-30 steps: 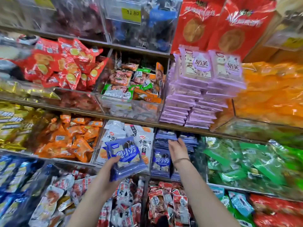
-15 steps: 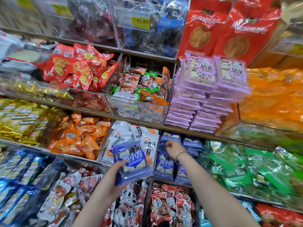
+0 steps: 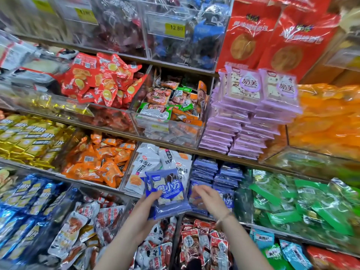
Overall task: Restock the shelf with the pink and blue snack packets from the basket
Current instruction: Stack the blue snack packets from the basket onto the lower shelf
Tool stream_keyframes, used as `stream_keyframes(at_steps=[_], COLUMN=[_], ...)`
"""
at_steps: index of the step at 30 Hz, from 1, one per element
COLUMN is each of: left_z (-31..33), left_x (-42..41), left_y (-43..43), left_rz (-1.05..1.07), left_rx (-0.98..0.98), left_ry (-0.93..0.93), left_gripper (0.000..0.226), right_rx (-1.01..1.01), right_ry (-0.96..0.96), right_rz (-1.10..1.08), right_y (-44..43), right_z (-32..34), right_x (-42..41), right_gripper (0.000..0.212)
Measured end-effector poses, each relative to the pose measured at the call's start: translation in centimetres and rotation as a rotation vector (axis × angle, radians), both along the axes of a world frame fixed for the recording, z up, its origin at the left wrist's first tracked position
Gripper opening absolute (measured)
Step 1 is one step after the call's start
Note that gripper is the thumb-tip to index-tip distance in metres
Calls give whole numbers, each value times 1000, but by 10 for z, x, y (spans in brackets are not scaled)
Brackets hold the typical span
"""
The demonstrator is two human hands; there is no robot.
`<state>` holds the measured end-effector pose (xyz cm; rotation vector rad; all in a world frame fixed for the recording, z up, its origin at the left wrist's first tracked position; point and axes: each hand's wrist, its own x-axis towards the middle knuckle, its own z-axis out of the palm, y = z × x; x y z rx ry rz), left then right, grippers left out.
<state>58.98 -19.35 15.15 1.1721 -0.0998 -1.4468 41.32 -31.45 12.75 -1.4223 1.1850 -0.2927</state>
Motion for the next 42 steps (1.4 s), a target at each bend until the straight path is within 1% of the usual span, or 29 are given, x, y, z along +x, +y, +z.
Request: stream_keyframes(at_steps=[2,3,4,5,6,7,9,10,11,12,13,15,17,20,22,24,26,28,30,31,32,33,35,36,37,38,39,40,42], left_z=[-3,-3,-3,-3,-4,-5,-8,-10,-11,-12,-12,-12,-11,-8,-8,-10,-10,-9,-10,-12,-13,-15,-12,-8,-6,-4,-4,-2,-4], left_x=[-10,-15,-21,-25,-29,-30,-28,-26,-22,-18,-15,-7,-3,-1,-1,0,0,-1,-3,-4,-5,-8,-15,-21,-26,-32,-38,-43,-47], left_y=[-7,-9,-12,-13,-15,-15,-14,-14,-14,-13,-12,-10,-10,-10,-10,-11,-11,-10,-10,-11,-12,-14,-19,-22,-25,-29,-32,-34,-37], left_rz=[-28,-42,-57,-74,-95,-105,-74,-47,-29,-12,3,16,23,39,37,33,31,22,16,5,-15,-36,-77,-103,-126,-150,-177,-209,-281], left_rx=[19,24,21,18,13,16,45,63,84,86,84,76,81,97,94,97,92,75,64,64,65,59,55,54,42,28,20,26,32], left_ry=[-50,-74,-93,-106,-118,-124,-118,-107,-101,-95,-91,-73,-47,-25,-28,-26,-16,-28,-49,-59,-68,-73,-52,-38,-34,-48,-88,-179,-544], left_gripper=[50,48,46,44,45,49,65,83,98,106,108,108,103,86,75,73,75,87,98,99,95,83,42,25,17,17,24,34,47], right_rx=[109,157,165,150,136,157,296,344,357,349,333,328,368,402,411,400,368,355,396,419,421,409,375,378,393,404,399,384,363], right_ry=[-151,-227,-274,-280,-295,-324,-440,-473,-478,-481,-483,-504,-545,-664,-799,-870,-897,-923,-982,-985,-937,-834,-606,-525,-481,-464,-456,-447,-450], right_rz=[-24,-29,-37,-67,-115,-185,-403,-514,-608,-688,-751,-851,-927,-1015,-1112,-1185,-1187,-1180,-1167,-1142,-1084,-985,-685,-532,-414,-342,-321,-347,-443], right_y=[28,39,46,49,51,51,43,38,31,23,13,-8,-30,-58,-70,-75,-74,-70,-60,-52,-41,-28,0,14,26,36,43,46,48], right_z=[10,12,14,13,11,6,-3,-6,-8,-11,-12,-12,-13,-9,-8,-5,-2,-4,-5,-5,-5,-5,-2,2,7,10,12,10,6], right_x=[-3,-4,-5,-7,-10,-14,-23,-29,-35,-41,-46,-50,-48,-41,-39,-36,-33,-34,-38,-39,-39,-38,-28,-21,-14,-8,-3,-1,-2], right_gripper=[31,28,19,11,8,13,37,48,52,50,45,36,26,20,24,38,45,47,47,47,47,48,52,48,40,35,34,36,35])
